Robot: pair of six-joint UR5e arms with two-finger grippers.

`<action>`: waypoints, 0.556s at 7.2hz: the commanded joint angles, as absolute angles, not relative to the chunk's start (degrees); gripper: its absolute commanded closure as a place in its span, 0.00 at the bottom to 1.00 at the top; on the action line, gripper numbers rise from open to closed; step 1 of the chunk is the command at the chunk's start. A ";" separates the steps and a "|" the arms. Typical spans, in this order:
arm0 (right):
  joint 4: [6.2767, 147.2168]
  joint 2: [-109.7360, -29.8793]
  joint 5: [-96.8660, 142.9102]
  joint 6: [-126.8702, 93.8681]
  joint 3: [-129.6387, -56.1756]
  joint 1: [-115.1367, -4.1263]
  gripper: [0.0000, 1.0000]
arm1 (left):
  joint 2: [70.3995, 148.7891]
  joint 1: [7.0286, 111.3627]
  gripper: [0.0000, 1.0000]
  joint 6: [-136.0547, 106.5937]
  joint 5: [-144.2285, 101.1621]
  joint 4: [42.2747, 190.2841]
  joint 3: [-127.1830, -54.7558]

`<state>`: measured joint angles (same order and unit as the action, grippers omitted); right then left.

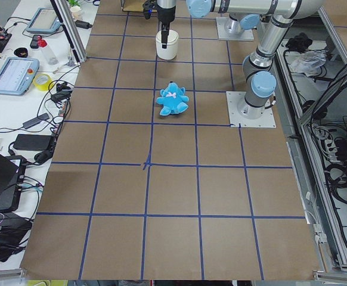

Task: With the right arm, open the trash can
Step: 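Lower the right gripper onto the lid of the white trash can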

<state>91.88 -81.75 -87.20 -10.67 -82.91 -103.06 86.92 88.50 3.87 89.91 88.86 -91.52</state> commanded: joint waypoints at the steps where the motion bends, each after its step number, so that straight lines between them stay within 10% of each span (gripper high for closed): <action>1: 99.17 -81.39 -83.85 -10.55 -88.47 -103.62 1.00 | 86.92 88.51 0.00 3.87 89.91 88.86 -91.58; 4: 107.66 -78.85 -83.93 -10.37 -95.00 -103.10 1.00 | 86.92 88.51 0.00 3.87 89.91 88.86 -91.49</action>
